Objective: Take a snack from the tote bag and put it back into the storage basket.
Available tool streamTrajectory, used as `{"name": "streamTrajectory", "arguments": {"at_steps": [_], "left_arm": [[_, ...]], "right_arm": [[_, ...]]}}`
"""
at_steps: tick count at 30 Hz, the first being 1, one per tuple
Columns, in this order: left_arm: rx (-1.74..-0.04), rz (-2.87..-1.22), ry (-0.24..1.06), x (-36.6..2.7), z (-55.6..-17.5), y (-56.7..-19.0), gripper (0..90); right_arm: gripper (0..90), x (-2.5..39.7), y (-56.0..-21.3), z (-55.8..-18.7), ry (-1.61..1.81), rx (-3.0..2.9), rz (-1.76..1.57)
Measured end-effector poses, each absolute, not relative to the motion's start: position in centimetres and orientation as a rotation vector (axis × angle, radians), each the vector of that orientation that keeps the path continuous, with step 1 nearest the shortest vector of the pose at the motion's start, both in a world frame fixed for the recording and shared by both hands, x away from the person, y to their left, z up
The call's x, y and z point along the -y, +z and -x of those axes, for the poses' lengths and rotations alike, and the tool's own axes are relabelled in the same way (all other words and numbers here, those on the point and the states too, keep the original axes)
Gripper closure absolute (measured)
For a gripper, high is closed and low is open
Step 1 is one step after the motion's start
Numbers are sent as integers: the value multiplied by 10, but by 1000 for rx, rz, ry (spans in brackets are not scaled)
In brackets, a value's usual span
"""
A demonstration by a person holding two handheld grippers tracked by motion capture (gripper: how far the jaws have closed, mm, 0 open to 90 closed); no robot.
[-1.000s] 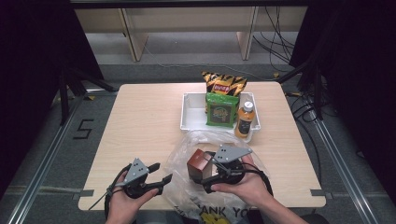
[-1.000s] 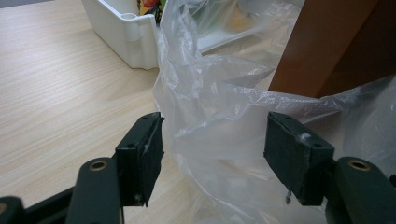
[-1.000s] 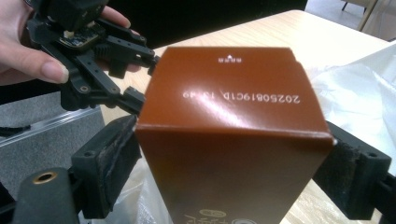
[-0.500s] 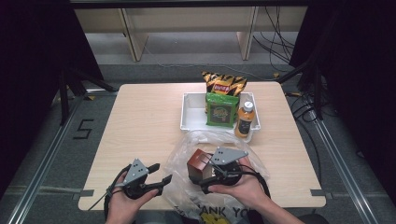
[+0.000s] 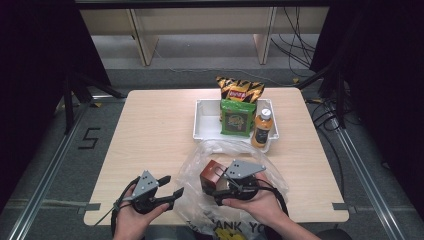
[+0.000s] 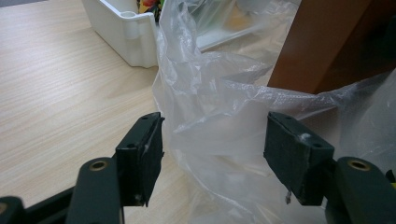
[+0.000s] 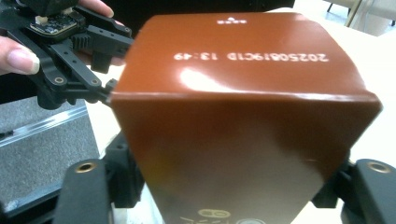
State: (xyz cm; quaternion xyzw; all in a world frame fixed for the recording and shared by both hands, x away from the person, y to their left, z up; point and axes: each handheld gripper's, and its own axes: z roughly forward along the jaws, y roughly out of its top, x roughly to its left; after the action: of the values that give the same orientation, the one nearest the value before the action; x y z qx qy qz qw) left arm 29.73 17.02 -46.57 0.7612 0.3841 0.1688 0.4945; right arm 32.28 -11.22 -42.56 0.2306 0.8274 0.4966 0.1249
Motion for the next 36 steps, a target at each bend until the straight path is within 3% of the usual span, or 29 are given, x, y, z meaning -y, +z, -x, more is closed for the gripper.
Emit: {"name": "streamTrajectory", "arguments": {"at_steps": [14,36], "left_arm": [[-935,-1841,411,-171,-298,-466,367],[-937,-1847,417,-171,-297,-465,367]], "right_arm": [[378,114,-420,-322,1475,-2372,-686],[381,125,-382,-341,1515,-2301,-675]]}}
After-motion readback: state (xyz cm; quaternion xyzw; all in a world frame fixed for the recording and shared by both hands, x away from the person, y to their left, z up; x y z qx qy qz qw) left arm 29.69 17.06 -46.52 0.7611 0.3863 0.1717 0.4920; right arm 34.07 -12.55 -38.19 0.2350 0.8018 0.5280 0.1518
